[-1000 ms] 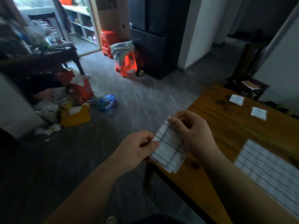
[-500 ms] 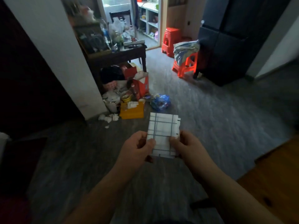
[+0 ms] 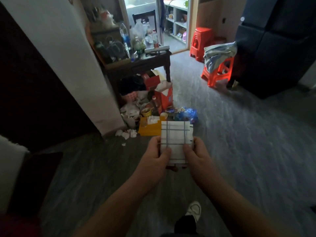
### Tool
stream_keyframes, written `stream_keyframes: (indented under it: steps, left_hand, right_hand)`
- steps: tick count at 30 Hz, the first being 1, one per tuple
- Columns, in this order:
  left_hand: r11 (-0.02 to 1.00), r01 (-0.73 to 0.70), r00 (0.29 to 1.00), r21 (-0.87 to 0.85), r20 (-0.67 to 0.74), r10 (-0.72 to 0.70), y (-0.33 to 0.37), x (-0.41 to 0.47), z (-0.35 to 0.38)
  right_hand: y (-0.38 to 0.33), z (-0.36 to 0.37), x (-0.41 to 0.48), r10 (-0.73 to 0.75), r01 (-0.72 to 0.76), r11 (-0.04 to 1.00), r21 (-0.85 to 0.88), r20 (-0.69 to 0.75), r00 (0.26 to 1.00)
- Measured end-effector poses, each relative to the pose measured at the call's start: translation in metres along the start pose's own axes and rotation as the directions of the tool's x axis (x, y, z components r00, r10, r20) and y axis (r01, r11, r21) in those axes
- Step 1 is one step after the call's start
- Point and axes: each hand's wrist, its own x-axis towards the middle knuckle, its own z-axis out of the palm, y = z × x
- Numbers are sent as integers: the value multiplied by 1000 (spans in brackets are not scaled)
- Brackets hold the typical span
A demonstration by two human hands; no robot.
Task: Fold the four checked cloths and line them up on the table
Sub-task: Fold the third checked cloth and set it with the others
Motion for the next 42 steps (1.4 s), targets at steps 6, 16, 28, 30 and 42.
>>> stream_keyframes:
  steps: [6, 16, 28, 30, 42]
  left_hand:
    - [994, -65, 993, 91, 109, 55, 53, 130, 67]
    - [954, -179, 911, 242, 406, 67, 92, 292, 214]
    - [974, -134, 661, 180, 749, -48, 124, 499, 384]
    - [967, -178, 611, 182, 791, -36, 139, 540, 415]
    - [951, -248, 393, 184, 917, -74, 174, 633, 624]
  right_hand:
    - [-27, -75, 123, -74, 72, 996, -46, -54, 996]
    - [-41, -235, 222, -44, -26, 981, -192, -353, 935]
    - [-45, -381, 372, -8, -125, 983, -137, -706, 708]
    - [-53, -409, 400, 13, -133, 986, -101, -745, 667]
    - [-57, -586, 447, 84, -260, 966, -15, -927, 365]
